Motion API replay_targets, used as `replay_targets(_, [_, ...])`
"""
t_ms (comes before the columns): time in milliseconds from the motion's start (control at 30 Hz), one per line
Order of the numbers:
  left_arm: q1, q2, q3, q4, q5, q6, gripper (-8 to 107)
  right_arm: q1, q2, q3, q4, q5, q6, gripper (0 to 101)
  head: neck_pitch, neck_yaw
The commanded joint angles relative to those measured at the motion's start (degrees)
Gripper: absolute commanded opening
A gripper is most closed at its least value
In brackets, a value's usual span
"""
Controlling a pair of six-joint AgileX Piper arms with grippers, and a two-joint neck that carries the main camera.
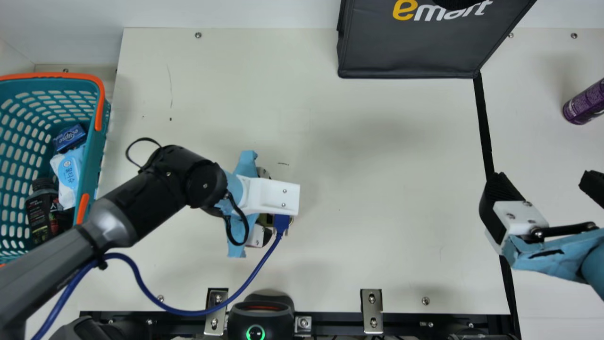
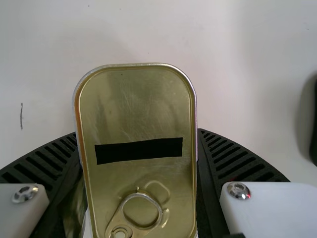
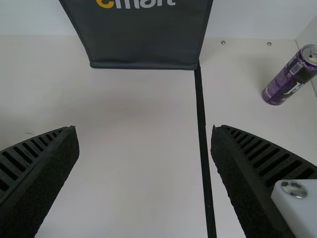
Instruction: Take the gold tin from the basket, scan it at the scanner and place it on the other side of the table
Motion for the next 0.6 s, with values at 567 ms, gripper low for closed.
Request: replay_targets(567, [1.24, 4.49, 0.55, -1.56, -3.81, 2.41, 9, 0.0, 0.0, 0.0, 0.0, 0.0, 0.0, 95, -1.66, 0.0])
